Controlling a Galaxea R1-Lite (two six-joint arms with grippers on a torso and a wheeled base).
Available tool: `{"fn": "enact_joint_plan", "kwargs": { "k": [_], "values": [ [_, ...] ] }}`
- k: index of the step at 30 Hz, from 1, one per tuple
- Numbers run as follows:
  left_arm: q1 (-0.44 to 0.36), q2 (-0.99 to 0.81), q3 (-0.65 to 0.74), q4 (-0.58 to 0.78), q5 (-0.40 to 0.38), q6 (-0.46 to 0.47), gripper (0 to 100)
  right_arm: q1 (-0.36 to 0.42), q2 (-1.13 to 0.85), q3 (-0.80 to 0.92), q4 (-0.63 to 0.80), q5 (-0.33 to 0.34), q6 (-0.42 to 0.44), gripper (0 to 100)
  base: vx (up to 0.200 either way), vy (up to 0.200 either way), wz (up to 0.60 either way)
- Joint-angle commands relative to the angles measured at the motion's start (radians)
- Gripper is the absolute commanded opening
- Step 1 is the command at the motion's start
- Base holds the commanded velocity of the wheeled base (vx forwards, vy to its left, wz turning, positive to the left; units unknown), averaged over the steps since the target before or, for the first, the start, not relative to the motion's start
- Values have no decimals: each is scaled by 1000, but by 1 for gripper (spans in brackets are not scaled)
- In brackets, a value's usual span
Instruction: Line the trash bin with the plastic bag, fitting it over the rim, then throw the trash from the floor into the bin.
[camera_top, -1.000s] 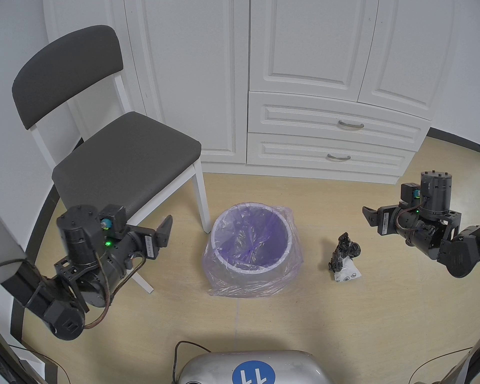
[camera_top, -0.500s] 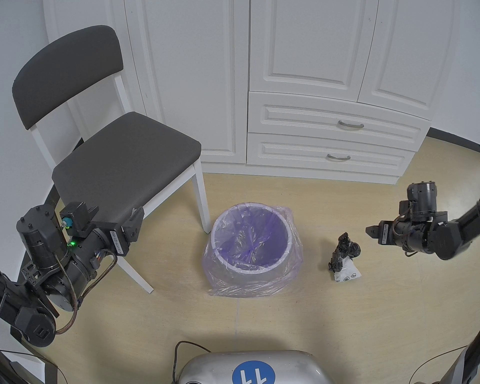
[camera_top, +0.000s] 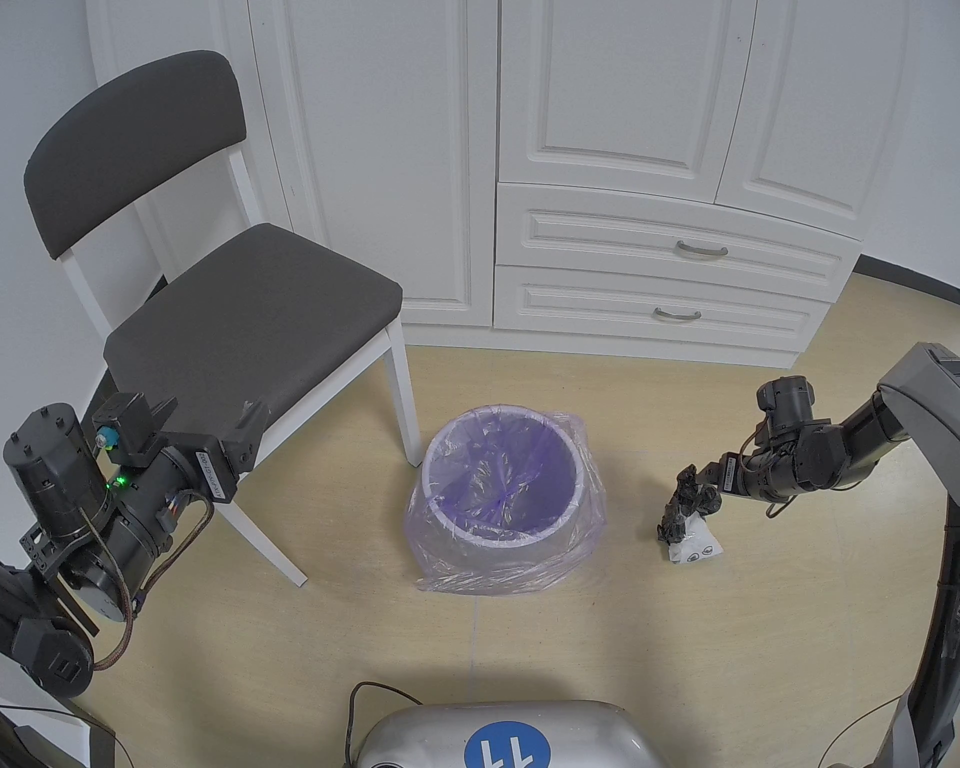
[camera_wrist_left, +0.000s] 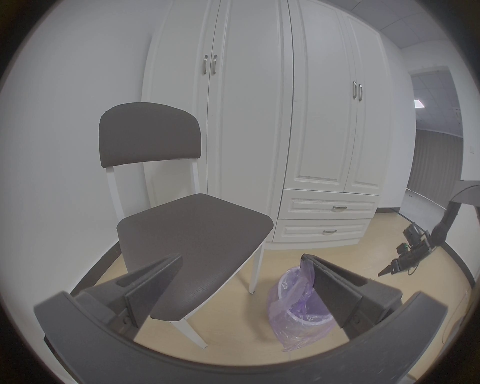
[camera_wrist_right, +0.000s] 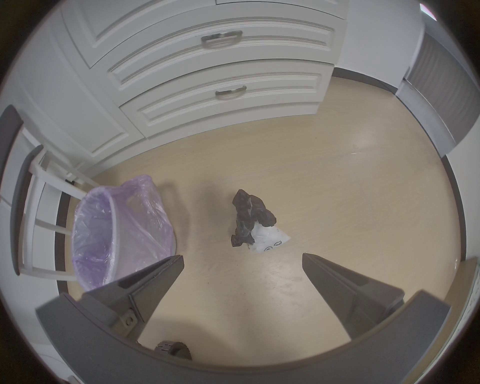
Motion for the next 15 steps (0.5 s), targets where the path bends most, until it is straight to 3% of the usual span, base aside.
{"fn": "enact_joint_plan", "kwargs": {
  "k": [1, 4, 5, 8, 15],
  "values": [
    [-37, 17, 56, -3, -7, 42, 100, 89, -230, 53, 10, 24, -125, 100, 0, 0, 0],
    [-95, 65, 91, -1, -6, 41, 100, 116, -220, 74, -16, 24, -129, 100, 0, 0, 0],
    [-146, 150, 119, -4, 8, 42, 100, 132, -178, 84, -67, 15, -125, 100, 0, 0, 0],
    [-183, 287, 145, -18, 22, 44, 100, 129, -155, 111, -133, 14, -131, 100, 0, 0, 0],
    [-147, 585, 94, -95, 10, 61, 100, 103, -183, 114, -156, 12, -131, 100, 0, 0, 0]
  ]
}}
